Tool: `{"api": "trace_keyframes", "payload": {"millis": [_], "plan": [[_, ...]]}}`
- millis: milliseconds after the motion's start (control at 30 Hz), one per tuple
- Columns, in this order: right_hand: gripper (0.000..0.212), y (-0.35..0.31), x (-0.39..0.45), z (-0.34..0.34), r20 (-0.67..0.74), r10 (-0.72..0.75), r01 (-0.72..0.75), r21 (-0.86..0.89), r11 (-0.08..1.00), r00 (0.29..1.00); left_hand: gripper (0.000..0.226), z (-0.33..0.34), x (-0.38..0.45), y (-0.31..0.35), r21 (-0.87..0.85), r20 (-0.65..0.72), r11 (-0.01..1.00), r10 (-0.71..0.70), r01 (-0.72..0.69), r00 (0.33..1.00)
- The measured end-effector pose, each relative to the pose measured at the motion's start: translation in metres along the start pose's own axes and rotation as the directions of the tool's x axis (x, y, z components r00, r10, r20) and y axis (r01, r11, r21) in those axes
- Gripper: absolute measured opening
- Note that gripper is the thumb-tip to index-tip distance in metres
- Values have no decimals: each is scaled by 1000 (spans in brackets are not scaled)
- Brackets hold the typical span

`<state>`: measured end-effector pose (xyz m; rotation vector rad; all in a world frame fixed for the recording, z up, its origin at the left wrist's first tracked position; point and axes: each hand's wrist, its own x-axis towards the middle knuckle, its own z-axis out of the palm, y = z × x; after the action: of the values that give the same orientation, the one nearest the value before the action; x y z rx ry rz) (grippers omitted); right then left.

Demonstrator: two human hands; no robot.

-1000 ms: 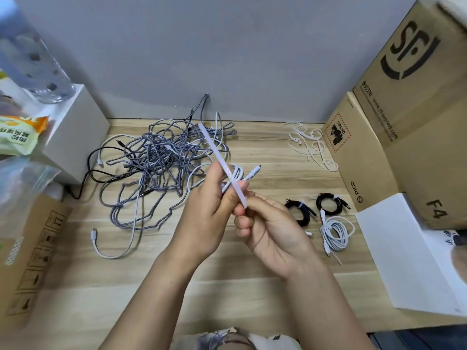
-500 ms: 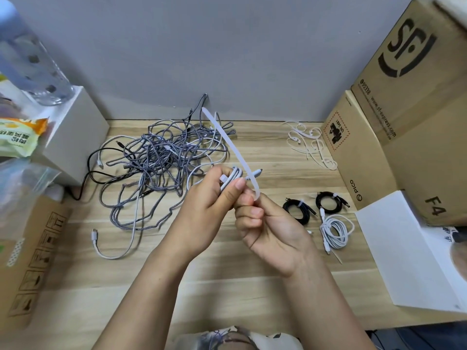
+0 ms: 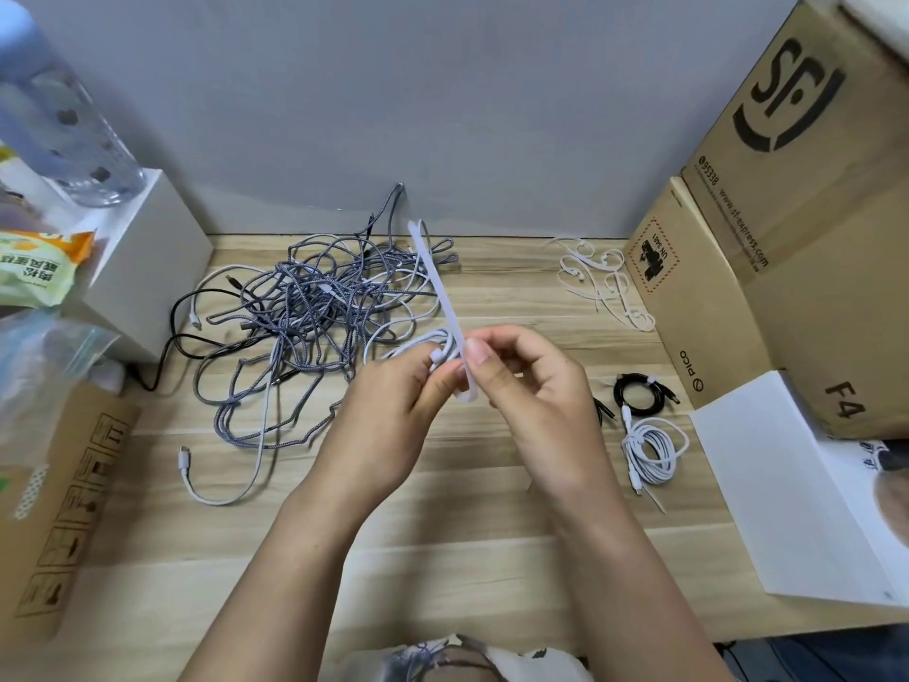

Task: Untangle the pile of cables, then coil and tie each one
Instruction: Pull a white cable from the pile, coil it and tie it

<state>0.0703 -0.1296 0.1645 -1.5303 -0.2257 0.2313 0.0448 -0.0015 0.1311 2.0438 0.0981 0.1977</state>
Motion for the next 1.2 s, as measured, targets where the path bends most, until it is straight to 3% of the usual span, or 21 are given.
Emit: {"api": "trace_keyframes", "payload": {"millis": [100, 167, 333, 500, 700, 900, 1200], "plan": [[9, -3, 0, 1, 14, -25, 25, -27, 999, 1000, 41, 4, -2, 1, -23, 52, 1000, 22, -21, 998], [13, -6, -2, 1, 20, -47, 46, 55, 997, 999, 28, 5, -2, 5, -58, 47, 998, 8, -5, 999], [23, -9, -8, 0, 87, -117, 87, 290, 953, 989, 32, 2, 3, 6, -311, 60, 947, -69, 84, 996], [28, -7, -8, -1, 19, -26, 21, 235, 972, 999, 35, 0, 5, 14, -444, 40, 883, -152, 154, 987], [29, -7, -9, -2, -11, 1, 1, 143, 990, 1000, 48, 0, 4, 17, -436, 32, 881, -189, 183, 982], [29, -9, -9, 0, -29, 28, -25, 81, 996, 999, 34, 0, 4, 16, -394, 11, 901, -193, 182, 981], [28, -10, -9, 1, -46, 79, -75, 71, 995, 996, 31, 4, 5, 9, -269, -24, 951, -167, 154, 986]]}}
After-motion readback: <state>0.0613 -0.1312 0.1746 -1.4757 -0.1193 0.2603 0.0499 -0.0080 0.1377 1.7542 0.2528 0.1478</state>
